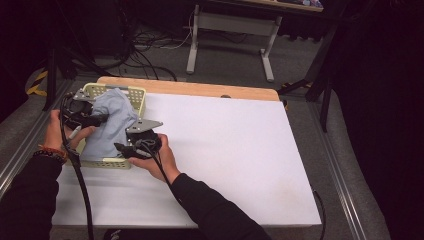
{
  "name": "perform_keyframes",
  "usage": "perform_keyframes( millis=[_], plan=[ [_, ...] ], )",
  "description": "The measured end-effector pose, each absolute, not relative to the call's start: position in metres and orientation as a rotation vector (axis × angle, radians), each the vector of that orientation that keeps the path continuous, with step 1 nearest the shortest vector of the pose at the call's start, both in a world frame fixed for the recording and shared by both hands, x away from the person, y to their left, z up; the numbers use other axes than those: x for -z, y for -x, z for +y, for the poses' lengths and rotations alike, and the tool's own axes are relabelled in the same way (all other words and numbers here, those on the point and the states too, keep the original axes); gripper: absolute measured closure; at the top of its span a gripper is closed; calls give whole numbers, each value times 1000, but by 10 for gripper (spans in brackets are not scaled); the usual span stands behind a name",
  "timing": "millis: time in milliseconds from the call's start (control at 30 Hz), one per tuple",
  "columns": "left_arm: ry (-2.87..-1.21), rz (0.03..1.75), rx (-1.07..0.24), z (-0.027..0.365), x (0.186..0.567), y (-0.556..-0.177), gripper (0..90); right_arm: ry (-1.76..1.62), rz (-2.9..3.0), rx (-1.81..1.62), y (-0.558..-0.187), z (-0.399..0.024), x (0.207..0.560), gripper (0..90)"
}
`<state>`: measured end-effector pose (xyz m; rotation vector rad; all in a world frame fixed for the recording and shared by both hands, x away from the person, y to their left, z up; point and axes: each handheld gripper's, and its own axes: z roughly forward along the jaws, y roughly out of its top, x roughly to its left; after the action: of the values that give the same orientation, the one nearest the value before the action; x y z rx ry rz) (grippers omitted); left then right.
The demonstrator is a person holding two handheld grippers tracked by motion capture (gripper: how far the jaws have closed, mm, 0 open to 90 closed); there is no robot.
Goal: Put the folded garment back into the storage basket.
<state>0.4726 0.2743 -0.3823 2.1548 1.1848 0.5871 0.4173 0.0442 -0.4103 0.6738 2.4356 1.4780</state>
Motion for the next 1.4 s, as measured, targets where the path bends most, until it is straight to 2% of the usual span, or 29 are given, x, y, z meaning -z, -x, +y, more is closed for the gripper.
perform_keyframes(
  millis=[233, 367, 567, 633, 733, 767, 833, 900, 1000, 1233, 1400],
  plan=[
    [-2170, 1241, -537, 279, 395, -480, 567, -601, 2388, -1449, -395, 6, 400, 440],
    [-2226, 1280, -548, 275, 400, -484, 492, -581, 2353, -1423, -382, -25, 395, 429],
    [-2248, 1261, -644, 265, 389, -482, 338, -594, 2294, -1368, -370, -81, 393, 419],
    [-2240, 1253, -653, 263, 385, -481, 327, -610, 2271, -1358, -367, -98, 394, 418],
    [-2214, 1207, -691, 260, 380, -479, 578, -625, 2183, -1287, -358, -130, 400, 419],
    [-2208, 1193, -683, 260, 379, -480, 616, -624, 2166, -1277, -356, -138, 402, 421],
    [-2214, 1163, -679, 255, 379, -482, 762, -647, 2114, -1250, -349, -162, 407, 421],
    [-2226, 1156, -685, 250, 381, -486, 802, -658, 2080, -1235, -344, -180, 411, 422],
    [-2259, 1146, -705, 243, 384, -492, 811, -670, 1998, -1200, -335, -203, 413, 428],
    [-2330, 1167, -627, 237, 401, -511, 863, -786, 1888, -1170, -323, -253, 417, 427],
    [-2367, 1181, -600, 235, 408, -515, 870, -833, 1876, -1147, -315, -269, 422, 423]
  ],
)
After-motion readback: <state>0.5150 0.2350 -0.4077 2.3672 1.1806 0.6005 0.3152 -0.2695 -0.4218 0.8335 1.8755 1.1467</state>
